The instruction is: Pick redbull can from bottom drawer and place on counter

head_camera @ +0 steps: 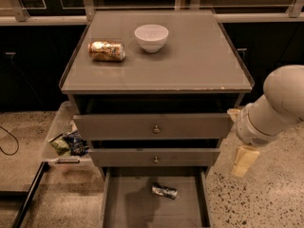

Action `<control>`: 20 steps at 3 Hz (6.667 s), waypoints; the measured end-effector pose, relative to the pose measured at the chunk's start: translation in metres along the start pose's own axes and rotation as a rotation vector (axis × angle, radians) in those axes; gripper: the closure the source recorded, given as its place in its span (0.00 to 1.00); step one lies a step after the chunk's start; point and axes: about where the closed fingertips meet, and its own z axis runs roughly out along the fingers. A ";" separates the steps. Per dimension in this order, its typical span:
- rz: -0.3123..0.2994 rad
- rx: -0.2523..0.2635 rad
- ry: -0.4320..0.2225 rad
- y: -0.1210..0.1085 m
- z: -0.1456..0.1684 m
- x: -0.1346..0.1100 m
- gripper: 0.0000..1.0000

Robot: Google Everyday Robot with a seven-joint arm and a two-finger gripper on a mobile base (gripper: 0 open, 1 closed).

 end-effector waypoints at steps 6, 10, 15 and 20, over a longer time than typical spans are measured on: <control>0.060 -0.082 -0.116 0.012 0.237 0.040 0.00; 0.071 -0.099 -0.303 0.049 0.398 0.021 0.00; 0.108 -0.106 -0.412 0.056 0.514 0.022 0.00; 0.057 0.024 -0.625 0.045 0.631 -0.028 0.00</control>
Offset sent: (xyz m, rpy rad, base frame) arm 0.0306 0.0053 -0.1861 0.0847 0.1470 -0.0066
